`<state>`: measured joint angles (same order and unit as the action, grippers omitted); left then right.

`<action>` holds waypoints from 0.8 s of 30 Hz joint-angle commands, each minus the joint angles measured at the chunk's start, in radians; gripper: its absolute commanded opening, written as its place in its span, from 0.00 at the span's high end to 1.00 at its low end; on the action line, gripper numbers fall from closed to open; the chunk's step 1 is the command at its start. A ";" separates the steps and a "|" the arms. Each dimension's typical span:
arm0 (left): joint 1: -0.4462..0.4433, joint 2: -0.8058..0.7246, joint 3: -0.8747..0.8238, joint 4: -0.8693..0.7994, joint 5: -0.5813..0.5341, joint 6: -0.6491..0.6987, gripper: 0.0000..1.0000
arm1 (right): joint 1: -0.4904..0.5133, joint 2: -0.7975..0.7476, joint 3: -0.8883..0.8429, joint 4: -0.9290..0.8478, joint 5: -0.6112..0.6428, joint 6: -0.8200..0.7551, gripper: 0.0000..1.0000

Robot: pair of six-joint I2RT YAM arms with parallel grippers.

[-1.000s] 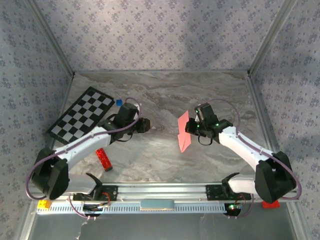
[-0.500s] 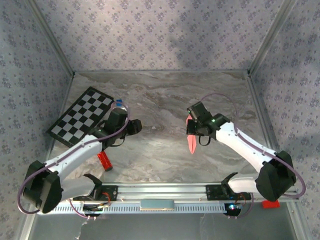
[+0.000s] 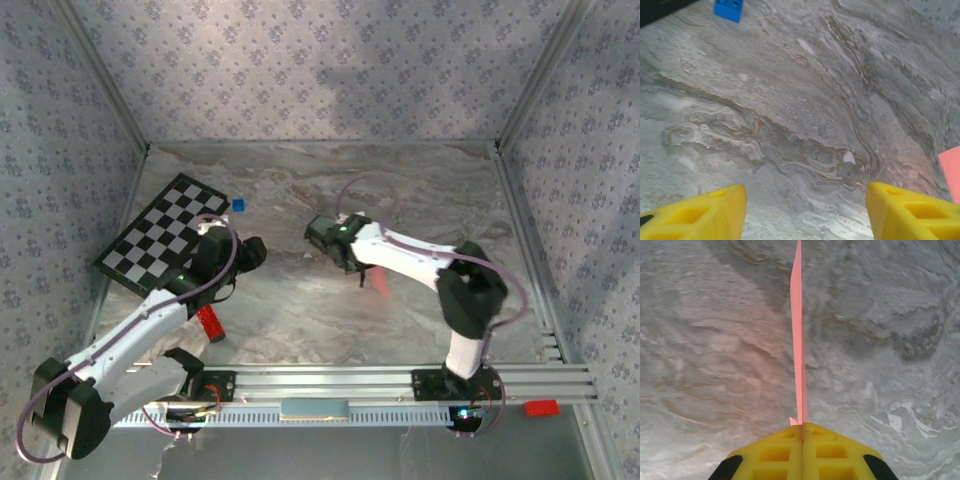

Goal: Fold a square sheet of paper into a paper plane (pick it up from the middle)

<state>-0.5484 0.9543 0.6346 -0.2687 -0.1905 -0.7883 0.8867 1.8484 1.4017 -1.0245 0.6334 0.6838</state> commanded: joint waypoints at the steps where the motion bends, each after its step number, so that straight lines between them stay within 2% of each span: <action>1: 0.017 -0.035 -0.014 -0.031 -0.054 -0.015 0.34 | 0.051 0.122 0.100 -0.042 0.031 0.005 0.94; 5: 0.024 -0.037 -0.002 -0.054 -0.043 -0.005 0.33 | 0.083 0.237 0.203 0.008 -0.046 -0.010 0.94; 10: 0.029 -0.048 0.003 -0.060 -0.041 0.008 0.32 | 0.079 0.225 0.183 0.151 -0.202 -0.034 0.81; 13: 0.031 -0.039 0.010 -0.060 -0.021 0.025 0.31 | 0.059 0.120 0.083 0.312 -0.346 -0.047 0.55; 15: 0.033 -0.019 0.014 -0.043 0.012 0.034 0.31 | 0.035 0.022 -0.007 0.452 -0.457 -0.047 0.45; 17: 0.035 0.014 0.022 -0.021 0.062 0.044 0.31 | 0.010 -0.074 -0.103 0.553 -0.517 -0.031 0.40; 20: 0.036 0.092 0.048 0.008 0.156 0.054 0.33 | -0.064 -0.207 -0.283 0.678 -0.626 -0.005 0.41; 24: 0.036 0.229 0.094 0.057 0.312 0.067 0.40 | -0.198 -0.366 -0.565 0.919 -0.802 0.076 0.63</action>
<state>-0.5171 1.1229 0.6716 -0.2745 -0.0223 -0.7483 0.7555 1.5402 0.9928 -0.3107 0.0090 0.6846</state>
